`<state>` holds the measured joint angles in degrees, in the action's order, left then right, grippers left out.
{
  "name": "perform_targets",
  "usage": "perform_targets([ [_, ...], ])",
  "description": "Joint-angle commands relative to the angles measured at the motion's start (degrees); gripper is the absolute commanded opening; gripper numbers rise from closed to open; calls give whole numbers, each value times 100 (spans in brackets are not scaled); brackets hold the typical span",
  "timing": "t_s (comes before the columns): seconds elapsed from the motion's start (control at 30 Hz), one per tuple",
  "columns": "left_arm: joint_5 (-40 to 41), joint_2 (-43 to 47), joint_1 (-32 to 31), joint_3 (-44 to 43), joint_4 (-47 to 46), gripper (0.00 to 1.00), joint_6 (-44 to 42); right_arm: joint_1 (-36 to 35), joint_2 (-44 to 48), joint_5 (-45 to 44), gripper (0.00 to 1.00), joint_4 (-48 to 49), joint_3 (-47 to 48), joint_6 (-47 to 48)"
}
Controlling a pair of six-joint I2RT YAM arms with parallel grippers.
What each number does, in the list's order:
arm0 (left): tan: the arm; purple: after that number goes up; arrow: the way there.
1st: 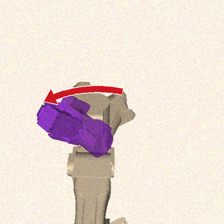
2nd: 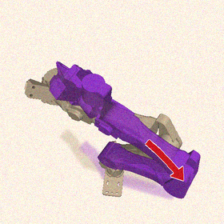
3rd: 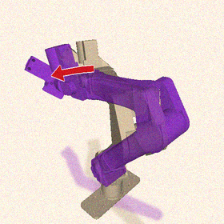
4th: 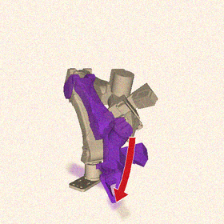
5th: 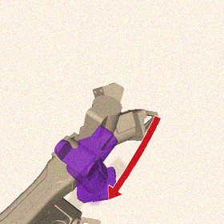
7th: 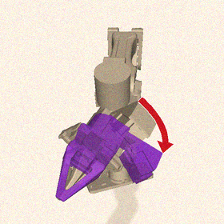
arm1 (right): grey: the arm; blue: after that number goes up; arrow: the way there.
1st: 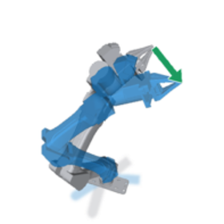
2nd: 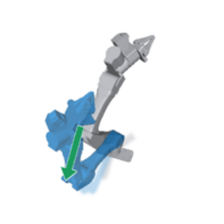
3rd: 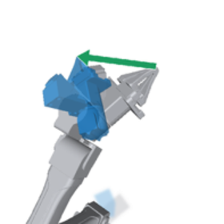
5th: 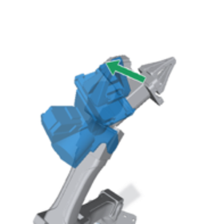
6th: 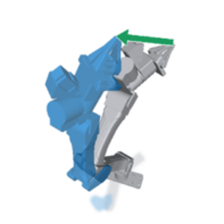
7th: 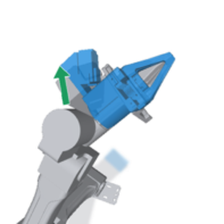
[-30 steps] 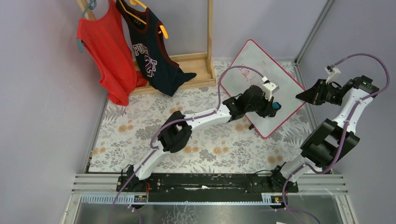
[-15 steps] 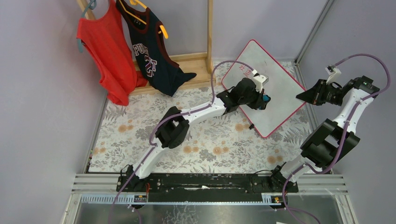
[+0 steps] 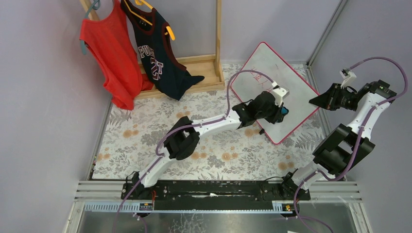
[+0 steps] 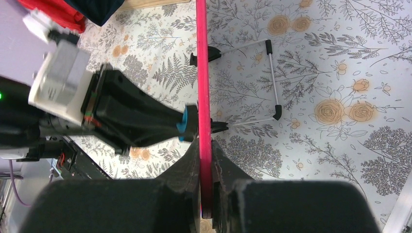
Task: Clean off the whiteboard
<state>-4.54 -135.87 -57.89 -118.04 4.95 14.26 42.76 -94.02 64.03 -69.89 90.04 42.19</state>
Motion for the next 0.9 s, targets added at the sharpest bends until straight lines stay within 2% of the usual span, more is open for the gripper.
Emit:
perform_targets([
  [0.0,-353,122,-397,112,-4,0,-42,-122,287,57,0,-198,16,258],
  [0.1,-220,153,-392,-4,109,0,-227,-114,288,61,0,-213,-7,286],
  [0.37,42,-210,-82,-962,854,0,-826,-128,283,96,0,-297,-59,386],
  [0.87,-266,-502,1135,-1538,915,0,-1572,-124,296,86,0,-469,-6,519],
])
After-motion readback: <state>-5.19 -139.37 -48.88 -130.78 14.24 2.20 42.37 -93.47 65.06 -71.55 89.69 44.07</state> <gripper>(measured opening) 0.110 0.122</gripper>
